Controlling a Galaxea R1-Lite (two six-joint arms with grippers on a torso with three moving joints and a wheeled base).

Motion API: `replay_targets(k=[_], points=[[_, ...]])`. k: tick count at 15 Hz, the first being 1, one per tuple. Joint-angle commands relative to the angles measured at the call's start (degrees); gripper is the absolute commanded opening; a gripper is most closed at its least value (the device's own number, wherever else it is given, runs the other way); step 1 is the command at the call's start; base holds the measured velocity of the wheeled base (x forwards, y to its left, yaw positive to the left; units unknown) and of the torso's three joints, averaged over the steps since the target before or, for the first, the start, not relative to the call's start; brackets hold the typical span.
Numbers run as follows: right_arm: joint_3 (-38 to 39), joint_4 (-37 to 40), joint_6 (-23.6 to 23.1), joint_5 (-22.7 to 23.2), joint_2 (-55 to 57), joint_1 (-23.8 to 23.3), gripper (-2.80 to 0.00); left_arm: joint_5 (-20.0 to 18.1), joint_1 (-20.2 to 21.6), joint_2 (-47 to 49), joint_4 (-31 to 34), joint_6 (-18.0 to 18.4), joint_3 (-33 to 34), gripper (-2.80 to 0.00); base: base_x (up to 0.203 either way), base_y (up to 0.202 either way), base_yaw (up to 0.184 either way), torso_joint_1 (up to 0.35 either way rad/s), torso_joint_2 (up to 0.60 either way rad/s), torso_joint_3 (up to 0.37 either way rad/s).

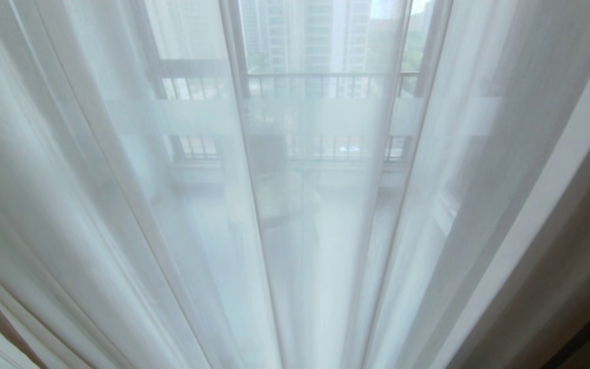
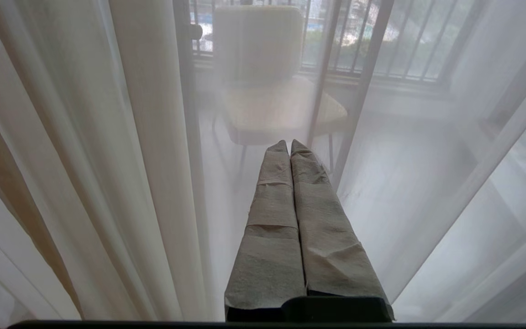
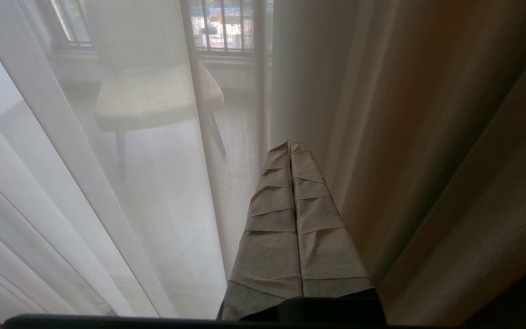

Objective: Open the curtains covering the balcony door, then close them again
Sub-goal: Close the outer curtains on both sides

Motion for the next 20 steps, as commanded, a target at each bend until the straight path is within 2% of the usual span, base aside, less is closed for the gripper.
replay_targets(k=[1, 4, 6, 10, 12, 14, 15, 17, 20], points=[[0.00, 0.03, -0.20, -0.04, 0.00, 0.02, -2.80, 0.03, -0.02, -0.05, -0.03, -0.07, 0.00, -2.80, 0.000, 0.000, 0.000, 0.000, 0.00, 0.000], [-0.07, -1.11, -0.46, 0.14, 0.00, -0.05, -2.80, 0.00, -0.02, -0.08, -0.03, -0.07, 0.00, -2.80, 0.000, 0.000, 0.000, 0.000, 0.00, 0.000], [-0.94, -4.54, -2.48, 1.02, 0.00, 0.02, -2.80, 0.03, -0.02, -0.06, -0.03, -0.07, 0.00, -2.80, 0.000, 0.000, 0.000, 0.000, 0.00, 0.000], [-7.83, -3.60, -5.38, 2.38, 1.91, -0.16, -2.80, 0.04, -0.02, -0.05, -0.03, -0.07, 0.00, -2.80, 0.000, 0.000, 0.000, 0.000, 0.00, 0.000], [-12.17, -3.29, -6.07, 0.86, 6.75, -0.28, -2.80, 0.04, -0.02, -0.05, -0.03, -0.07, 0.00, -2.80, 0.000, 0.000, 0.000, 0.000, 0.00, 0.000], [-16.74, -3.17, -6.04, -3.04, 13.31, -1.69, -2.80, -0.05, -0.02, -0.05, -0.03, -0.07, 0.00, -2.80, 0.000, 0.000, 0.000, 0.000, 0.00, 0.000], [-19.51, -3.11, -5.53, -4.39, 17.41, -4.03, -2.80, -0.03, -0.02, -0.05, -0.03, -0.07, 0.00, -2.80, 0.000, 0.000, 0.000, 0.000, 0.00, 0.000], [-26.25, -2.16, -2.84, -5.54, 25.67, -11.86, -2.80, 0.04, -0.02, -0.11, -0.03, -0.07, 0.00, -2.80, 0.000, 0.000, 0.000, 0.000, 0.00, 0.000], [-35.65, -0.29, 0.49, -3.23, 36.07, -26.98, -2.80, 0.04, -0.02, -0.05, -0.03, -0.07, 0.00, -2.80, 0.000, 0.000, 0.000, 0.000, 0.00, 0.000]])
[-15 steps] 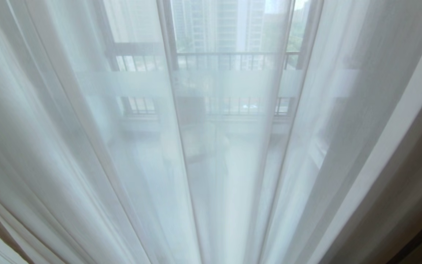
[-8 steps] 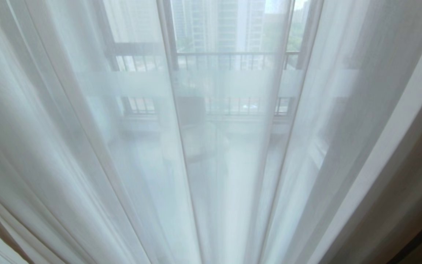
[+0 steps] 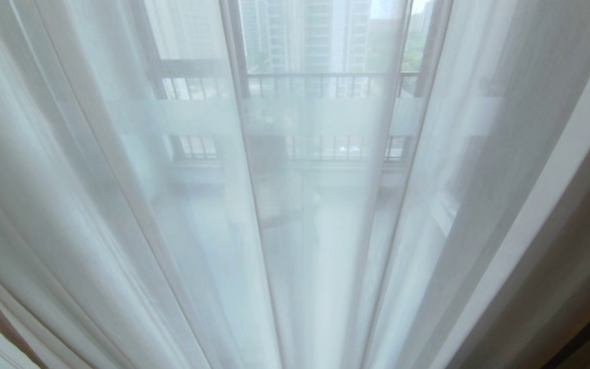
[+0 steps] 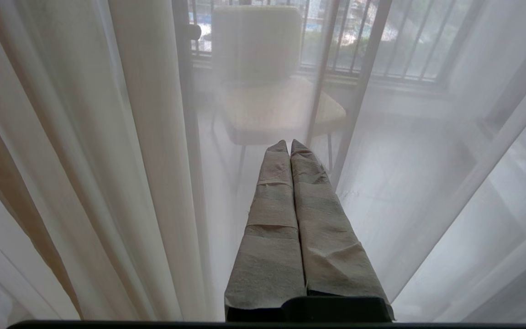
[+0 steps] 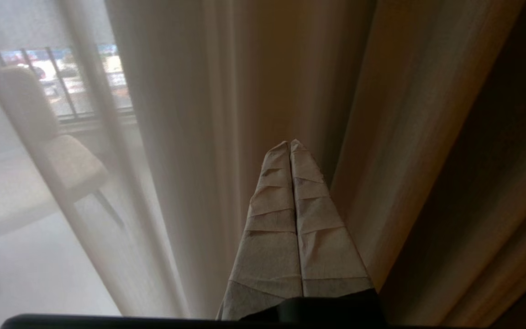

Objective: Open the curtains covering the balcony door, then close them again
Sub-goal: Close the outer curtains on both sides

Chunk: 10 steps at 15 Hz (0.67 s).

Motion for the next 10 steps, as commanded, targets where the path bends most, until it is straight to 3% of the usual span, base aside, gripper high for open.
replay_targets(k=[1, 4, 5, 7, 10], points=[[-6.46, 0.36, 1.05, 2.36, 11.62, -11.94, -2.80, 0.05, 0.00, -0.02, -0.03, -0.05, 0.00, -2.80, 0.000, 0.000, 0.000, 0.000, 0.00, 0.000], [-11.56, 0.93, 1.75, 10.12, 17.33, -25.81, -2.80, -0.02, 0.00, -0.09, -0.03, -0.05, 0.00, -2.80, 0.000, 0.000, 0.000, 0.000, 0.00, 0.000], [-12.34, 1.07, 1.89, 13.49, 18.10, -29.09, 0.00, 0.00, 0.00, -0.02, -0.03, -0.05, 0.00, -2.80, 0.000, 0.000, 0.000, 0.000, 0.00, 0.000], [-12.54, 0.70, 2.90, 17.71, 18.53, -32.60, 0.00, -0.04, 0.00, -0.02, -0.03, -0.05, 0.00, -2.80, 0.000, 0.000, 0.000, 0.000, 0.00, 0.000], [-12.11, 0.22, 2.79, 17.97, 19.06, -33.99, 0.00, -0.04, 0.00, -0.04, -0.03, -0.05, 0.00, -2.80, 0.000, 0.000, 0.000, 0.000, 0.00, 0.000]])
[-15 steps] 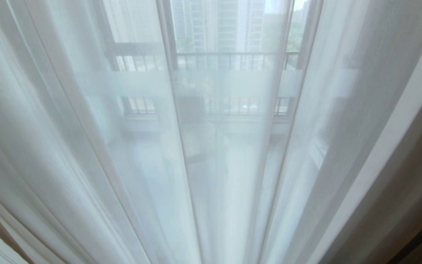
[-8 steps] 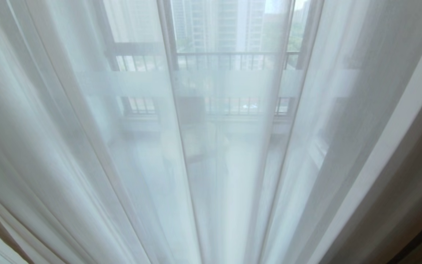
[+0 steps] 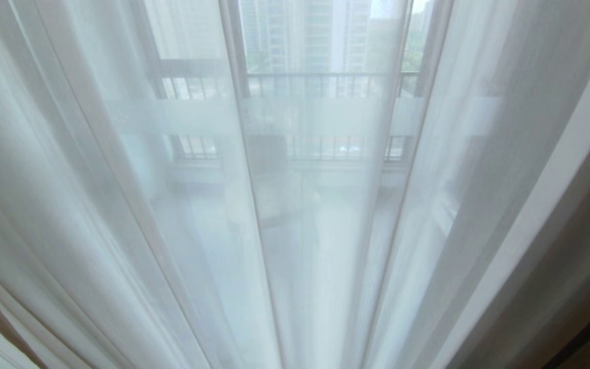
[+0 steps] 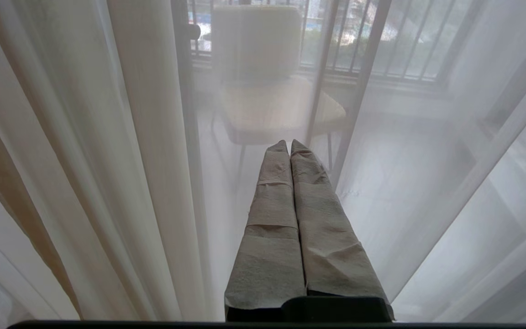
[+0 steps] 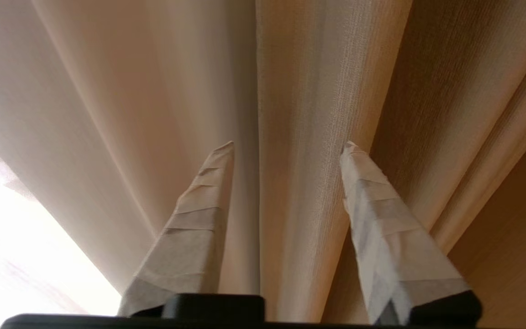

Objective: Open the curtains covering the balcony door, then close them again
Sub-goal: Close the outer curtains on both sides

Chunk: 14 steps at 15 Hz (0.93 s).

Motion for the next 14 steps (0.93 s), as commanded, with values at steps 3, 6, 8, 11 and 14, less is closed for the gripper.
replay_targets(k=[3, 6, 8, 11, 14], points=[[0.12, -0.03, -0.24, -0.29, 1.66, -4.10, 0.00, 0.12, 0.00, -0.02, -0.03, -0.07, 0.00, -2.80, 0.000, 0.000, 0.000, 0.000, 0.00, 0.000], [0.18, -3.01, 0.10, -3.99, 2.97, -8.05, 0.00, 0.07, 0.00, -0.05, -0.03, -0.07, 0.00, -2.80, 0.000, 0.000, 0.000, 0.000, 0.00, 0.000], [0.40, -6.41, 0.58, -5.89, 5.80, -8.93, 0.00, 0.04, 0.00, -0.02, -0.03, -0.07, 0.00, -2.80, 0.000, 0.000, 0.000, 0.000, 0.00, 0.000], [0.12, -15.25, 1.71, -6.14, 10.96, -9.24, 0.00, 0.12, 0.00, -0.02, -0.03, -0.07, 0.00, -2.80, 0.000, 0.000, 0.000, 0.000, 0.00, 0.000], [-0.22, -24.02, 2.11, -6.02, 15.26, -9.15, 0.00, 0.12, 0.00, -0.02, -0.03, -0.07, 0.00, -2.80, 0.000, 0.000, 0.000, 0.000, 0.00, 0.000]])
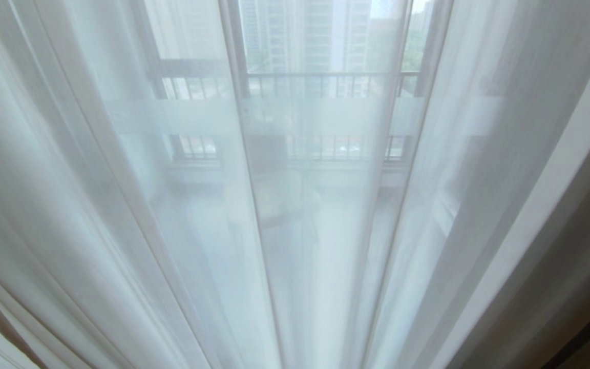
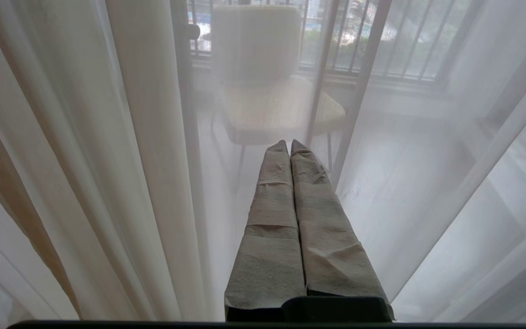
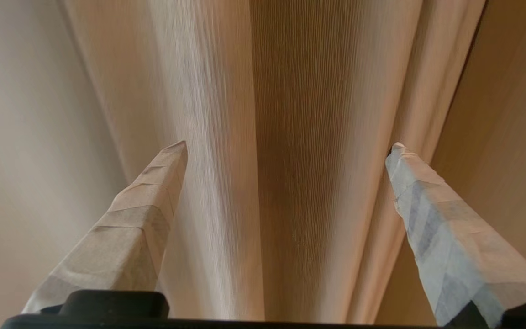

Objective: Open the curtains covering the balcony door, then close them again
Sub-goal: Close the outer curtains on both sides

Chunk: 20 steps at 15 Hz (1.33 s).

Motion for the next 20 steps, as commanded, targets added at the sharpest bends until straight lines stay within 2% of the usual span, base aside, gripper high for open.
replay_targets(k=[1, 5, 12, 16, 17, 20], points=[[-0.42, -4.88, 0.15, 0.14, 4.78, 0.06, 0.00, 0.09, 0.00, -0.02, -0.03, -0.06, 0.00, -2.80, 0.000, 0.000, 0.000, 0.000, 0.00, 0.000], [-1.88, -6.88, 0.94, 0.55, 9.27, 0.85, 0.00, 0.09, 0.00, -0.02, -0.03, -0.06, 0.00, -2.80, 0.000, 0.000, 0.000, 0.000, 0.00, 0.000], [-3.47, -7.61, 2.70, 0.59, 11.10, 9.36, 0.00, 0.00, 0.00, -0.02, -0.03, -0.06, 0.00, -2.80, 0.000, 0.000, 0.000, 0.000, 0.00, 0.000], [-4.06, -7.61, 3.06, 0.59, 11.10, 11.80, 0.00, 0.00, 0.00, -0.06, -0.03, -0.06, 0.00, -2.80, 0.000, 0.000, 0.000, 0.000, 0.00, 0.000], [-3.97, -7.61, 3.06, 0.59, 11.19, 11.94, -2.80, 0.07, 0.00, -0.02, -0.03, -0.06, 0.00, -2.80, 0.000, 0.000, 0.000, 0.000, 0.00, 0.000], [-3.80, -7.61, 2.98, 0.51, 11.54, 11.94, -2.80, 0.08, 0.00, -0.03, -0.03, -0.06, 0.00, -2.80, 0.000, 0.000, 0.000, 0.000, 0.00, 0.000]])
